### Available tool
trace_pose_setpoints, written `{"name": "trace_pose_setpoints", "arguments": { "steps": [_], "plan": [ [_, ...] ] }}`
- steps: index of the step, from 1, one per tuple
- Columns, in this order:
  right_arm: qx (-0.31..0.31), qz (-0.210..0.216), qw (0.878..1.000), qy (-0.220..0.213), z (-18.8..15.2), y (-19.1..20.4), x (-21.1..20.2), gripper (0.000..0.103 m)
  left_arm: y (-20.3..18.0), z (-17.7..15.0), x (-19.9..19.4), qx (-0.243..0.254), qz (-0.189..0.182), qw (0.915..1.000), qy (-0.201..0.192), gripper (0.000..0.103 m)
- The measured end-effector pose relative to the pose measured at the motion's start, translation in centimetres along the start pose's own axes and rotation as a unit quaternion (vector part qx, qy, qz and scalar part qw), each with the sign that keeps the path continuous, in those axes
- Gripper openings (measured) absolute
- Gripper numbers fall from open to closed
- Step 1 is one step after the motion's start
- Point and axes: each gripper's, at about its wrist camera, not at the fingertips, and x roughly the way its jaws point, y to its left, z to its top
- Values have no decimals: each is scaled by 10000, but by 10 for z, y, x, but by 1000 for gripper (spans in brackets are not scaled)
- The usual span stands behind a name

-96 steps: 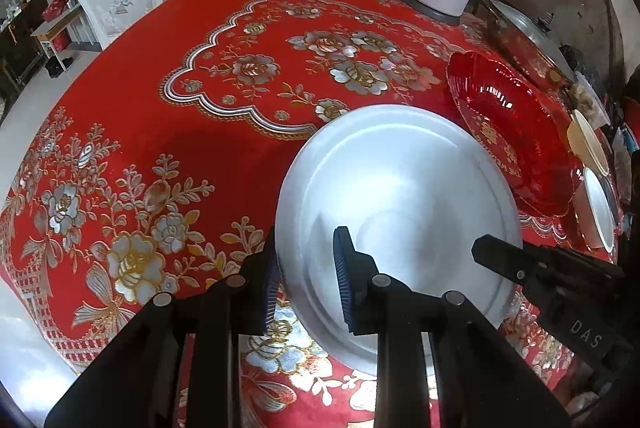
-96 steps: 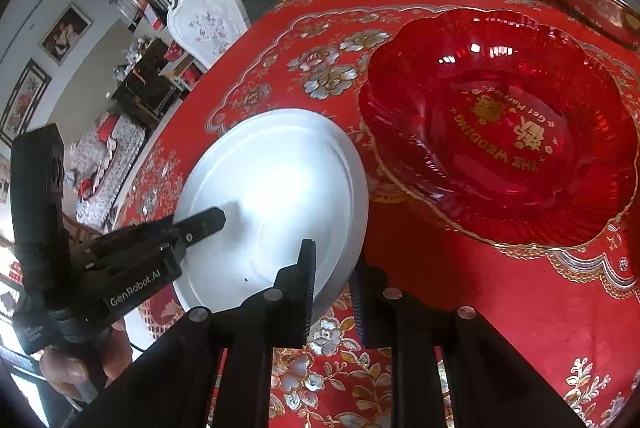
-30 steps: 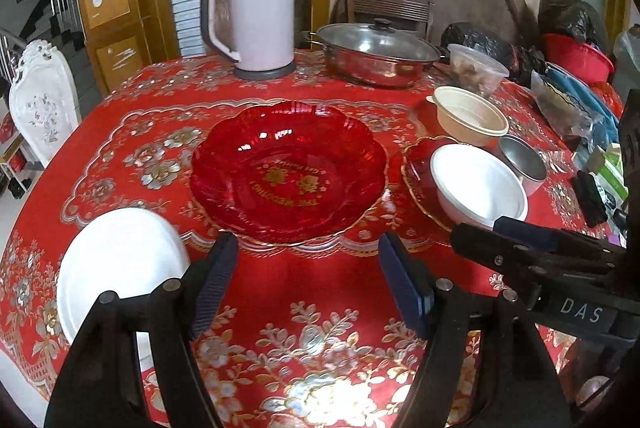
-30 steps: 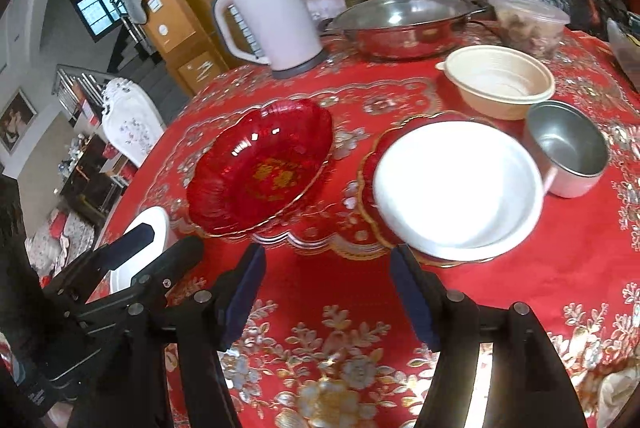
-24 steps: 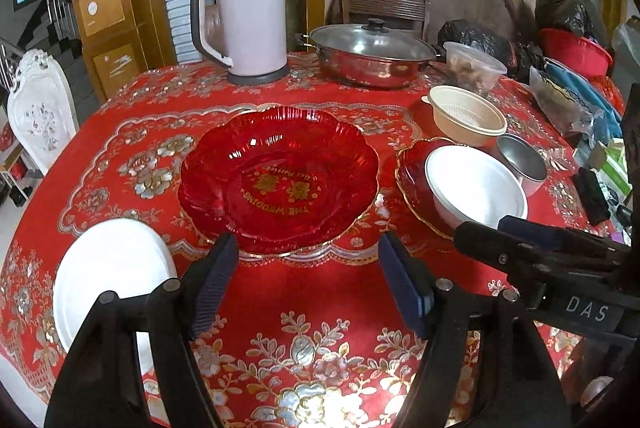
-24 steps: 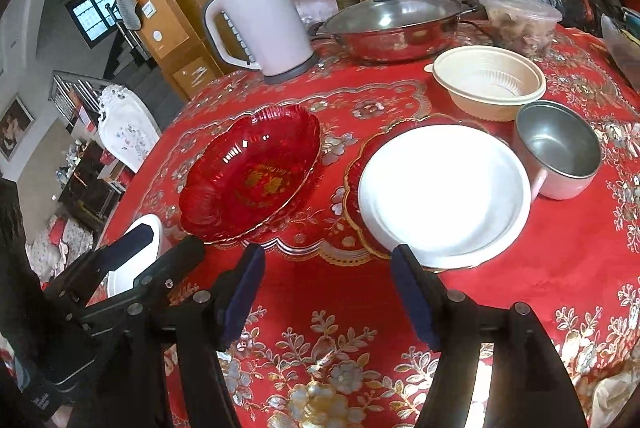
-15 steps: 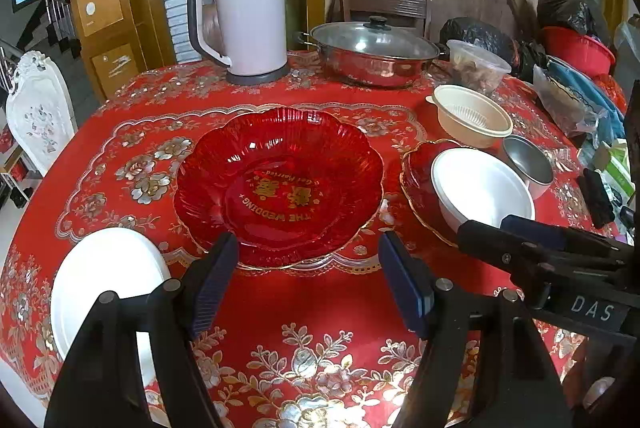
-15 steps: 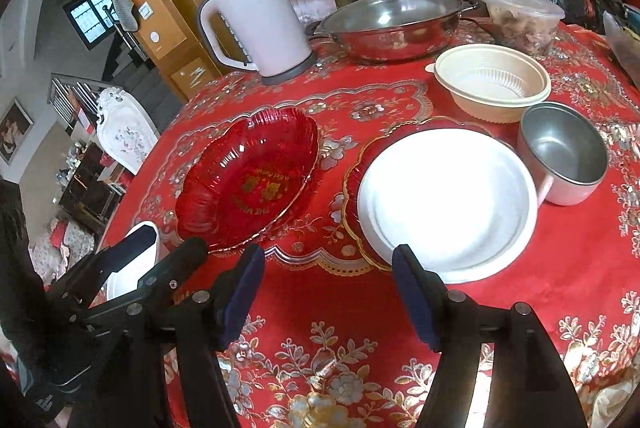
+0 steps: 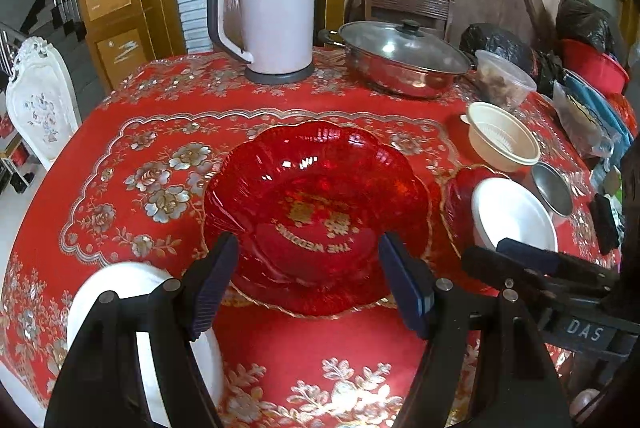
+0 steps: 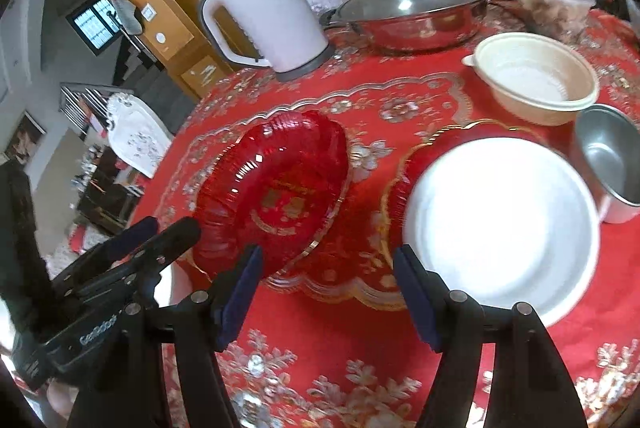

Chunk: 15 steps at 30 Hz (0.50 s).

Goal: Organize plates and bowls
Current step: 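Move both tools to the red glass plate and grip its rim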

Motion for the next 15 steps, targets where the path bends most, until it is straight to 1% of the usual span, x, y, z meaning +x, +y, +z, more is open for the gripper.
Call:
{"name": "trace_pose_setpoints", "arguments": {
  "steps": [2, 5, 8, 10, 13, 15],
  "plan": [
    [-59, -1, 10000, 20, 3, 5, 5, 69, 8, 4, 7, -90, -56, 9999, 129, 72],
    [-21, 98, 9999, 80, 4, 9, 13, 69, 20, 10, 13, -199, -56, 9996, 207, 72],
    [53, 187, 9997, 136, 7, 11, 22, 69, 34, 17, 20, -358, 108, 9991, 222, 72],
    [167, 188, 9996, 149, 10, 10, 30, 69, 44, 22, 28, -455, 148, 9984, 290, 72],
    [531, 383, 9976, 213, 12, 1, 42, 69, 57, 27, 45, -582, 210, 9970, 474, 72],
    [595, 429, 9969, 271, 14, -1, 50, 69, 65, 28, 53, -674, 188, 9959, 578, 72]
  ]
}}
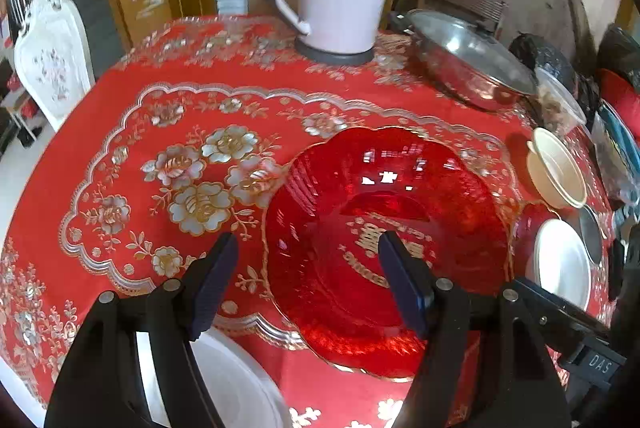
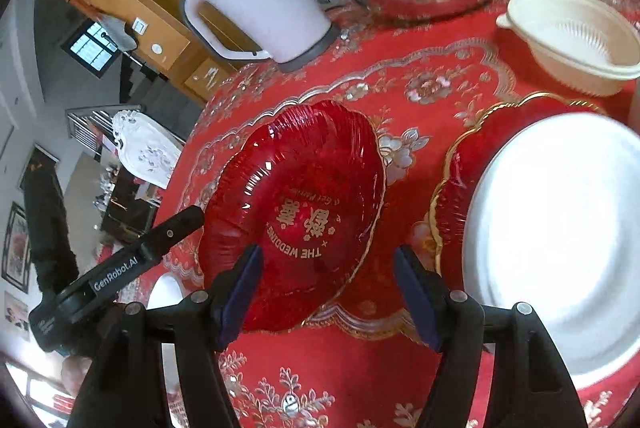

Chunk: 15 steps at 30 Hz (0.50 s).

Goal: Organize plates and bowls
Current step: 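Move both tools to the red glass plate and grip its rim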

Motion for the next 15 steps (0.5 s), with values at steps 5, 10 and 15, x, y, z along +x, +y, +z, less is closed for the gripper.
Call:
{"name": "trace_pose_setpoints", "arguments": {
  "steps": [5, 10, 15],
  "plan": [
    [-49, -26, 9999, 102, 4, 3, 16, 69, 15, 10, 12, -264, -10, 9996, 44, 72],
    [-184, -101, 9998, 71, 9, 8, 22, 65, 19, 15, 35, -327, -126, 9985, 412, 72],
    [-317, -190, 9993, 82, 12, 11, 29, 45, 20, 14, 48, -410, -247, 9971, 583, 72]
  ]
}}
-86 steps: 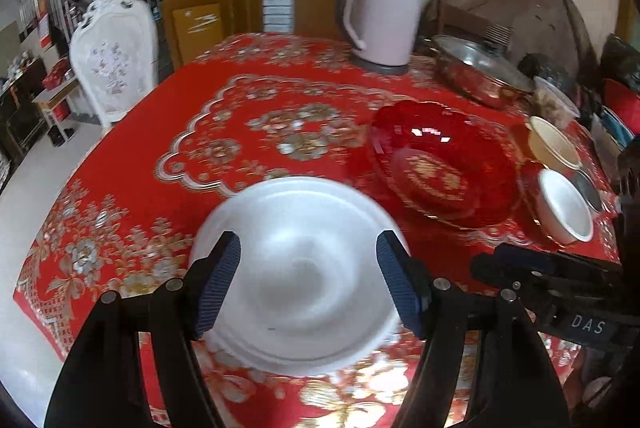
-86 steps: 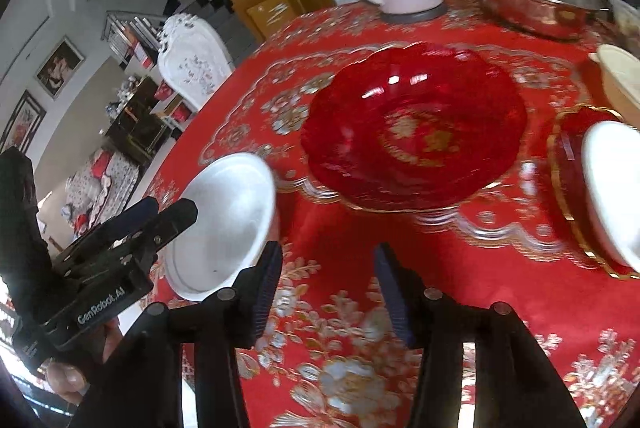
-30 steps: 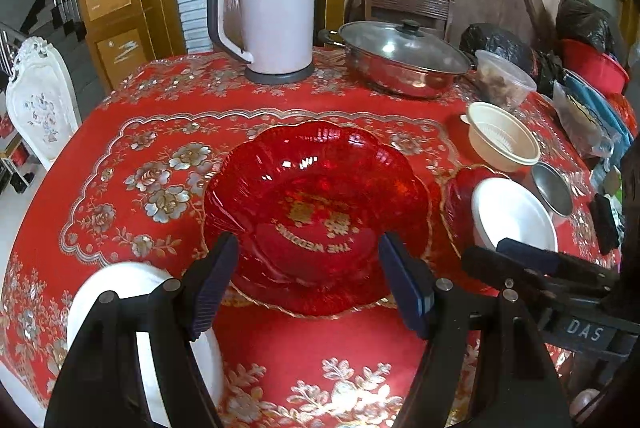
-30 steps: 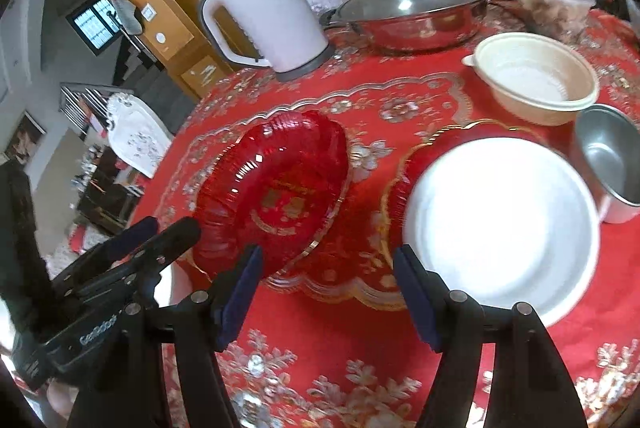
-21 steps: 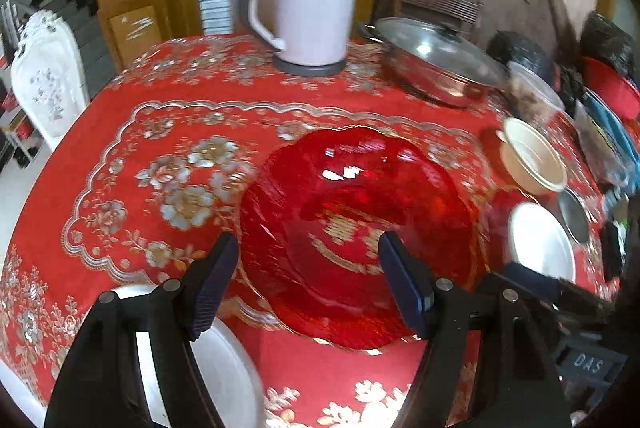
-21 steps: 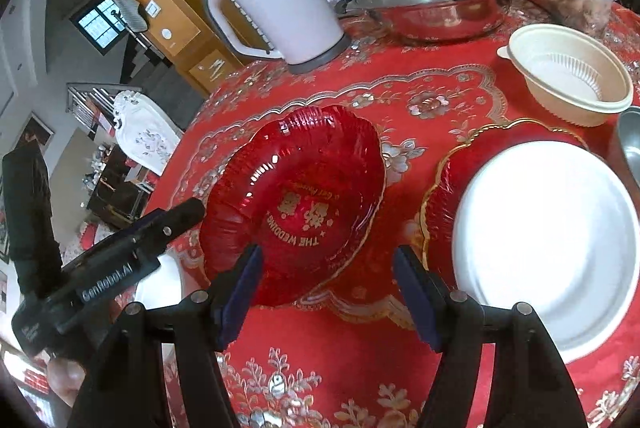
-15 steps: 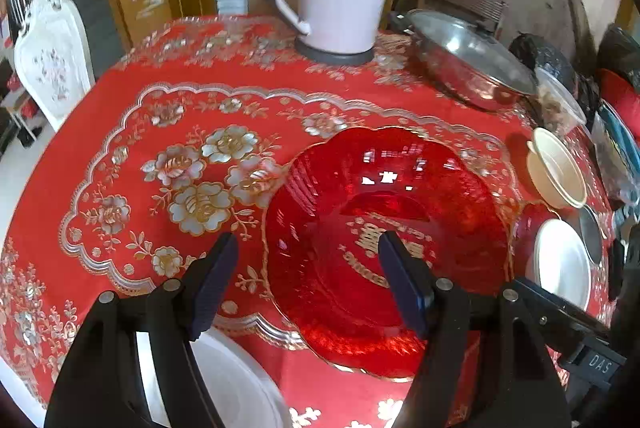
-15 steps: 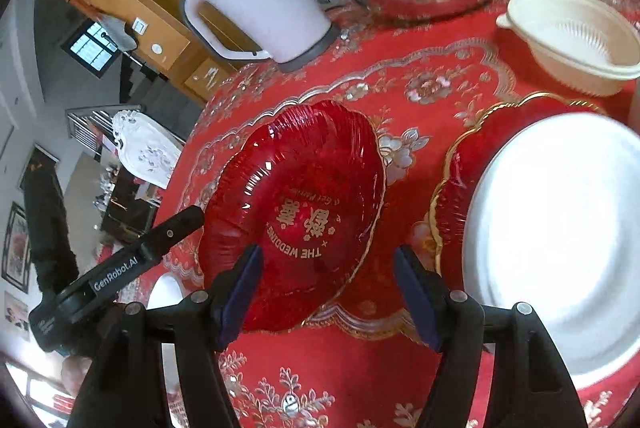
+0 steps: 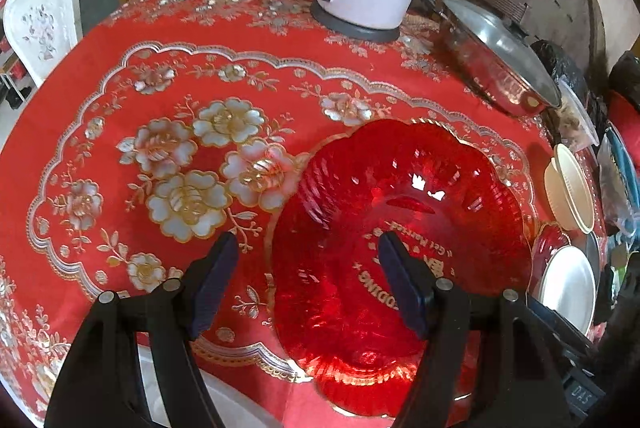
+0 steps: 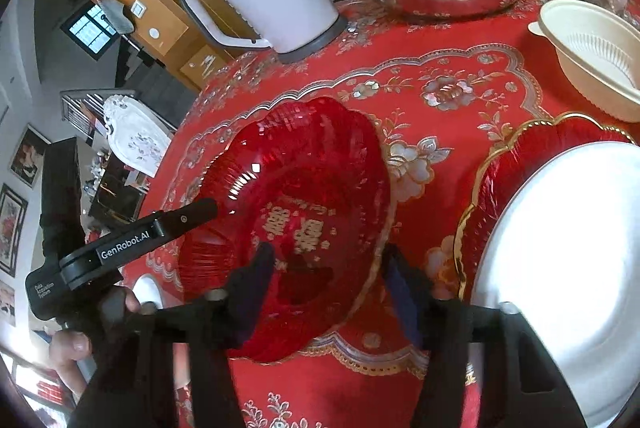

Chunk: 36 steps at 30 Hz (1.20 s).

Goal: Organize plates and bowls
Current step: 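Move both tools to the red glass plate and grip its rim, then lift the red glass plate with both tools and carry it beside the white bowl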

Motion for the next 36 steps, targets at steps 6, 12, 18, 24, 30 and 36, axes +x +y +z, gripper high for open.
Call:
{"name": "trace_pose_setpoints", "arguments": {
  "steps": [6, 12, 18, 24, 30, 36],
  "plan": [
    [56, 78, 9999, 89, 0, -2, 7, 45, -4, -4, 11, 30, -144, 9996, 260, 72],
    [-174, -135, 9997, 97, -1, 6, 10, 44, -7, -11, 11, 85, -121, 9994, 301, 71],
    [-417, -270, 9987, 142, -3, 17, 14, 45, -2, -20, 4, 150, 0, 9993, 344, 71],
    [-665, -287, 9971, 233, -8, 38, 27, 46, 16, -23, -6, -18, 158, 9995, 277, 71],
    [-1012, -555, 9930, 251, -6, 53, 40, 33, 29, -25, -6, -102, 418, 9987, 266, 62],
    [-891, -492, 9944, 285, 0, 38, 39, 16, 45, -23, -6, -260, 710, 9970, 144, 19]
  ]
}}
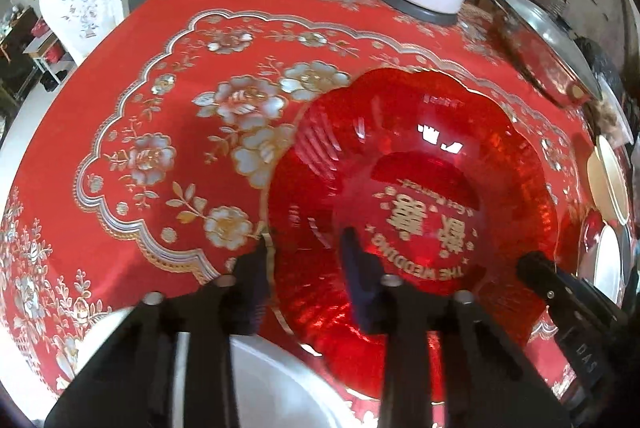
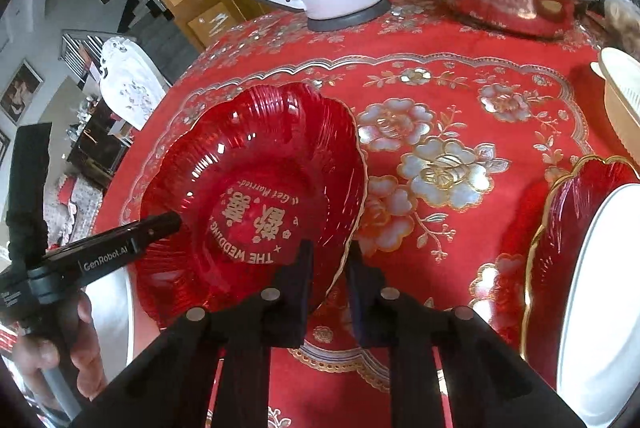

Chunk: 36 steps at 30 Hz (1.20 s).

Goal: Organize plates and bowls
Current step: 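Lift the red glass plate with both tools and carry it beside the white bowl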

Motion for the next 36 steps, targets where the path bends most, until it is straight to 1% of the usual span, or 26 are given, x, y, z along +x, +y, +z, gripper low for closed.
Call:
{"name": "trace_pose_setpoints", "arguments": {
  "steps": [1, 2, 4, 8, 12, 17, 20, 21, 26, 31, 33, 36],
  "plan": [
    [-11, -42, 10000, -17, 0, 0, -1, 16, 1, 0, 0, 2, 19, 10000, -6, 13],
    [3, -23, 10000, -49, 0, -1, -3, 16, 0, -1, -1, 0, 43, 10000, -24, 12],
    [47, 57, 9999, -126, -3, 0, -11, 16, 2, -2, -3, -67, -4, 9999, -103, 12],
    [-38, -25, 9996, -276, 1, 4, -26, 16, 1, 0, -16, -94, -221, 9994, -266, 11],
    [-133, -29, 9989, -443, 10, 16, -40, 16, 4, 7, -35, -122, -261, 9985, -464, 11],
    [-297, 90, 9981, -528, 26, 41, -38, 16, 26, 18, -51, -279, -229, 9973, -633, 11],
    [-390, 180, 9976, -539, 37, 59, -26, 16, 45, 24, -54, -414, -113, 9964, -731, 11],
    [-416, 213, 9976, -515, 40, 65, -19, 16, 53, 26, -52, -454, -21, 9962, -747, 11],
    [-471, 453, 9977, -184, 50, 93, 29, 16, 89, 28, -38, -685, 221, 9952, -666, 11],
    [-557, 575, 9967, 150, 44, 118, 71, 16, 124, 27, -22, -971, 429, 9927, -580, 11],
    [-600, 608, 9961, 227, 40, 126, 80, 19, 132, 25, -18, -1028, 536, 9915, -598, 11],
    [-810, 532, 9950, 224, 33, 137, 79, 20, 140, 18, -15, -1060, 580, 9911, -558, 11]
  ]
}}
